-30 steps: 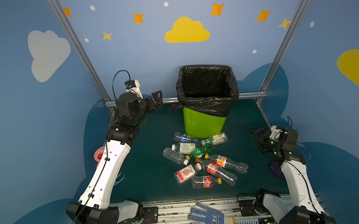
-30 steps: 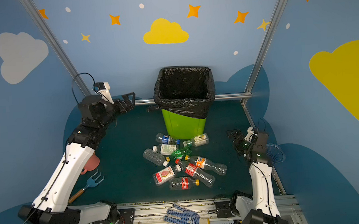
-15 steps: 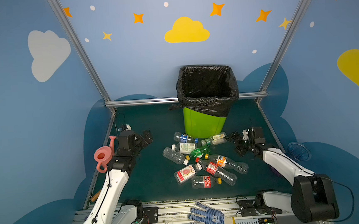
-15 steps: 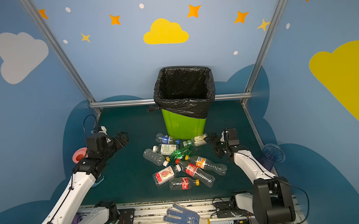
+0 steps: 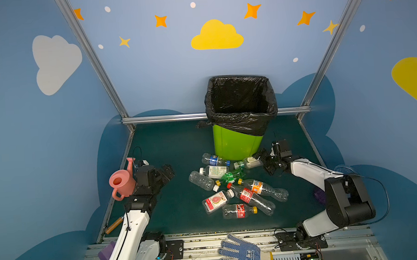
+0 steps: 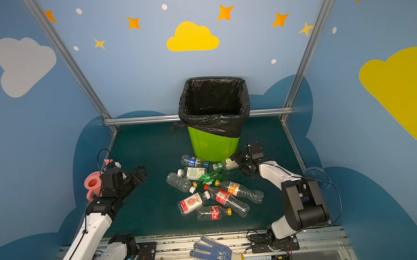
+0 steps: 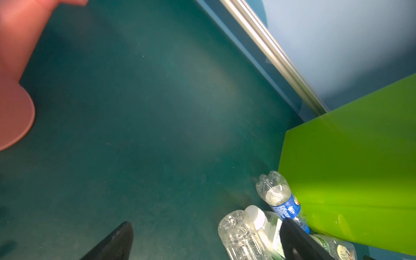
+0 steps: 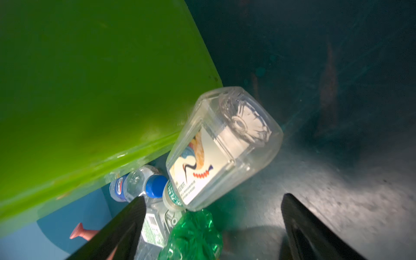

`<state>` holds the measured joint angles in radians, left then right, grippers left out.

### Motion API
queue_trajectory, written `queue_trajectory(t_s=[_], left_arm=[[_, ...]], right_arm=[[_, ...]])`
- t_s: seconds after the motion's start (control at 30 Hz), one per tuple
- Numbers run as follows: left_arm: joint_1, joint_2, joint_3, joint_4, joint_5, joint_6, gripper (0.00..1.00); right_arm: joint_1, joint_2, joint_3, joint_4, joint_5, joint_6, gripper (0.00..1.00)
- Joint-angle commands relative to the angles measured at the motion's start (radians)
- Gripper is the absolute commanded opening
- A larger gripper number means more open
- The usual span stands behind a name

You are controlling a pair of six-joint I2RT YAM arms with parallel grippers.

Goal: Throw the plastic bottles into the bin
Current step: 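Lower the left arm back while the right gripper reaches to a clear square bottle, then close the right gripper on the clear square bottle beside the bin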

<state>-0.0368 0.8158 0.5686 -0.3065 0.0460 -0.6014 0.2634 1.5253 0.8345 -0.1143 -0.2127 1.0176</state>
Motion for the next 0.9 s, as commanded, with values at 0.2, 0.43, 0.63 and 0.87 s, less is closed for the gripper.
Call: queue_trajectory(t_s=[0.2,0.43,0.63,0.87], left_arm=[[0.026,-0.003,-0.009,-0.002,0.017,-0.007,1.0],[0.041,0.0,-0.012,-0.007,0.025,-0.007,1.0],[0.052,0.0,-0.022,-0.002,0.03,-0.014,1.0],[0.056,0.003,-0.021,-0.001,0.037,-0.02,1.0]], right_arm=[[0.017,0.111,0.069,-0.013,0.092,0.028,0.86],[-0.026,0.125,0.06,-0.057,0.146,0.008,0.74],[-0.104,0.096,0.03,-0.102,0.162,-0.041,0.71],[-0.2,0.033,-0.012,-0.145,0.171,-0.099,0.72]])
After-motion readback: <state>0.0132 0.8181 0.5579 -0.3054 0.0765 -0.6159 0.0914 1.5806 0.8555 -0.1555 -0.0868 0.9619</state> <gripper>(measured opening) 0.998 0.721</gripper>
